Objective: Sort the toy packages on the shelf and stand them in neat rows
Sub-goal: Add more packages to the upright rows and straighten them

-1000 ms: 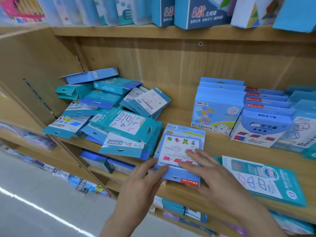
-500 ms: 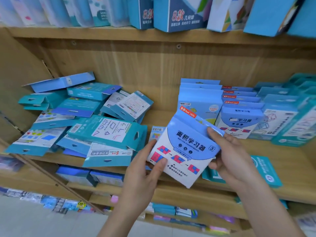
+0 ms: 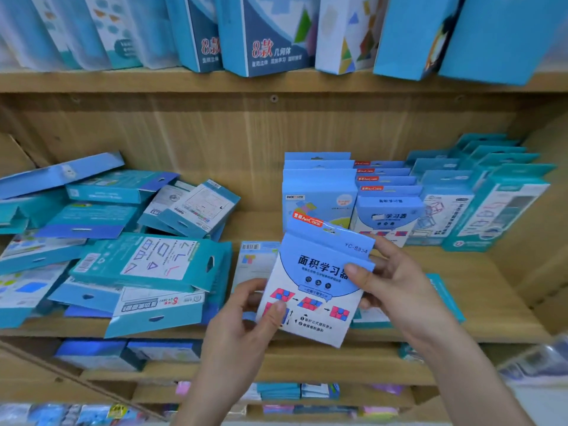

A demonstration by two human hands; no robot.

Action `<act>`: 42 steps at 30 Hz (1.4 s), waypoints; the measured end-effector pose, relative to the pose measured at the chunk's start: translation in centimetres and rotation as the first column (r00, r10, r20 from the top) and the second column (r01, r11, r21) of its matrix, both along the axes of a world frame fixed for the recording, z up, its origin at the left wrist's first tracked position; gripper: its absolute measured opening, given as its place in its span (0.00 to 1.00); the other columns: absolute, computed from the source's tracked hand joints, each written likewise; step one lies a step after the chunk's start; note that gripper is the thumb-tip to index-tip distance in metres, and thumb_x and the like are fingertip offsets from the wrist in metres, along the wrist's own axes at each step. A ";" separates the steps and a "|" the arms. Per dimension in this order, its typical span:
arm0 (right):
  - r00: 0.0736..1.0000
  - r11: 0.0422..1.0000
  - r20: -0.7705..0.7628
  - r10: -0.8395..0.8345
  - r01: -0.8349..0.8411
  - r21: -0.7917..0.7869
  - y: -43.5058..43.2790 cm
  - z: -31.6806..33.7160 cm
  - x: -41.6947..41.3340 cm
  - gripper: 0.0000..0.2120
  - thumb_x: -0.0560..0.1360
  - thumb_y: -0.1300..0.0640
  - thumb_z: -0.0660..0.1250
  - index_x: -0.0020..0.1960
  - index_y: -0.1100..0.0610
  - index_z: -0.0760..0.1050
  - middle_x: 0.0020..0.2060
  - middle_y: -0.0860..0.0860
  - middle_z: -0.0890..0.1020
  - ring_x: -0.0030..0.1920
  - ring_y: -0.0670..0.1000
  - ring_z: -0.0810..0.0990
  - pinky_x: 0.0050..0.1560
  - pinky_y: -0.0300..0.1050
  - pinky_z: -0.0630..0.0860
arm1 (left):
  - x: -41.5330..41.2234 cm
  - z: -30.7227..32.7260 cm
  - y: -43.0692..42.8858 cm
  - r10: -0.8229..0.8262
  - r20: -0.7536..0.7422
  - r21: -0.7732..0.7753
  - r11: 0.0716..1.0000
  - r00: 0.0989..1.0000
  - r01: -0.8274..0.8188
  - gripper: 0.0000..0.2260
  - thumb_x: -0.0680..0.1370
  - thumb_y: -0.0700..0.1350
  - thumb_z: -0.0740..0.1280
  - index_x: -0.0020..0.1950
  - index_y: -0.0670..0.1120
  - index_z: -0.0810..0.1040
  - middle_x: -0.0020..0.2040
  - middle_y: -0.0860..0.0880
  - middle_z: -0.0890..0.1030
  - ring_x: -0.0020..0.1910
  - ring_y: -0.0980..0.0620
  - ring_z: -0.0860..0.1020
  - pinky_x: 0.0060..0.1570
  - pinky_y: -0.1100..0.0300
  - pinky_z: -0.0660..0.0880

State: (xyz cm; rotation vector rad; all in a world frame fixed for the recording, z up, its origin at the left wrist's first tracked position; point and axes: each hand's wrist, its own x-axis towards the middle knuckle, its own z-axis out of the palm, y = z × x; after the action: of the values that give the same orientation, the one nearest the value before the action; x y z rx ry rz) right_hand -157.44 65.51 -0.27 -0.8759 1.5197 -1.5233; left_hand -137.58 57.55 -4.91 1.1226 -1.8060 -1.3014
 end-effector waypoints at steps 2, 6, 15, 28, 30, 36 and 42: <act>0.998 0.999 -0.059 0.007 -0.009 -0.036 0.8 0.4 -0.9 0.19 0.68 0.59 0.70 0.57 0.50 0.73 0.44 0.51 0.86 0.34 0.48 0.79 0.26 0.39 0.71 | -0.9 0.9 0.1 -0.014 0.153 -0.147 0.988 0.988 0.036 0.15 0.70 0.61 0.68 0.55 0.60 0.75 0.48 0.62 0.80 0.50 0.63 0.77 0.42 0.70 0.71; 0.992 0.996 -0.126 -0.026 0.014 -0.091 2.6 1.1 -2.8 0.19 0.69 0.61 0.69 0.58 0.51 0.73 0.45 0.48 0.86 0.35 0.44 0.80 0.29 0.34 0.72 | -4.1 3.1 0.5 -0.105 0.196 -0.196 0.970 0.975 0.144 0.13 0.72 0.52 0.72 0.53 0.63 0.74 0.41 0.62 0.79 0.38 0.65 0.75 0.35 0.70 0.69; 0.945 0.979 -0.265 -0.194 0.170 -0.113 4.1 -0.9 -9.9 0.20 0.75 0.60 0.67 0.65 0.46 0.71 0.58 0.42 0.80 0.61 0.42 0.76 0.62 0.48 0.73 | -14.7 2.9 -1.0 -0.103 0.260 -0.253 0.952 0.960 0.171 0.11 0.75 0.50 0.70 0.56 0.57 0.75 0.49 0.60 0.83 0.46 0.61 0.80 0.46 0.58 0.76; 0.950 0.997 -0.311 -0.040 0.059 0.051 0.6 -5.6 -15.0 0.24 0.71 0.49 0.66 0.60 0.28 0.63 0.60 0.35 0.77 0.64 0.40 0.73 0.68 0.54 0.68 | -21.7 -1.4 -2.2 0.109 0.414 -0.396 0.916 0.904 0.071 0.09 0.78 0.50 0.65 0.56 0.49 0.74 0.40 0.51 0.83 0.41 0.50 0.81 0.38 0.55 0.75; 0.947 0.997 -0.319 -0.040 0.061 0.055 0.6 -6.0 -15.2 0.26 0.70 0.48 0.67 0.58 0.22 0.60 0.60 0.33 0.76 0.65 0.40 0.72 0.68 0.54 0.68 | -21.9 -1.5 -2.3 0.109 0.408 -0.396 0.916 0.906 0.068 0.09 0.78 0.49 0.65 0.56 0.49 0.74 0.41 0.51 0.83 0.41 0.50 0.81 0.39 0.55 0.76; 0.939 0.996 -0.341 -0.052 0.073 0.048 0.3 -6.0 -15.6 0.29 0.71 0.51 0.67 0.55 0.20 0.59 0.58 0.33 0.76 0.63 0.43 0.74 0.67 0.55 0.69 | -22.3 -1.5 -2.4 0.139 0.426 -0.409 0.911 0.894 0.053 0.08 0.78 0.49 0.65 0.54 0.48 0.74 0.42 0.50 0.84 0.42 0.49 0.81 0.39 0.55 0.76; 0.943 0.994 -0.330 -0.041 0.071 0.078 0.2 -6.1 -16.1 0.26 0.75 0.57 0.68 0.65 0.36 0.62 0.51 0.29 0.76 0.55 0.32 0.74 0.66 0.48 0.70 | -22.3 -1.5 -2.6 0.136 0.450 -0.425 0.902 0.883 0.077 0.09 0.78 0.49 0.65 0.55 0.47 0.74 0.44 0.50 0.83 0.43 0.47 0.81 0.40 0.54 0.77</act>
State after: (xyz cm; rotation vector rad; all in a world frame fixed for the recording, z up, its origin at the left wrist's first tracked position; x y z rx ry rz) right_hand -173.51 65.73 -6.33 -1.0823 1.8504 -1.3856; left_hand -159.89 54.95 -6.38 1.2695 -2.2705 -0.5698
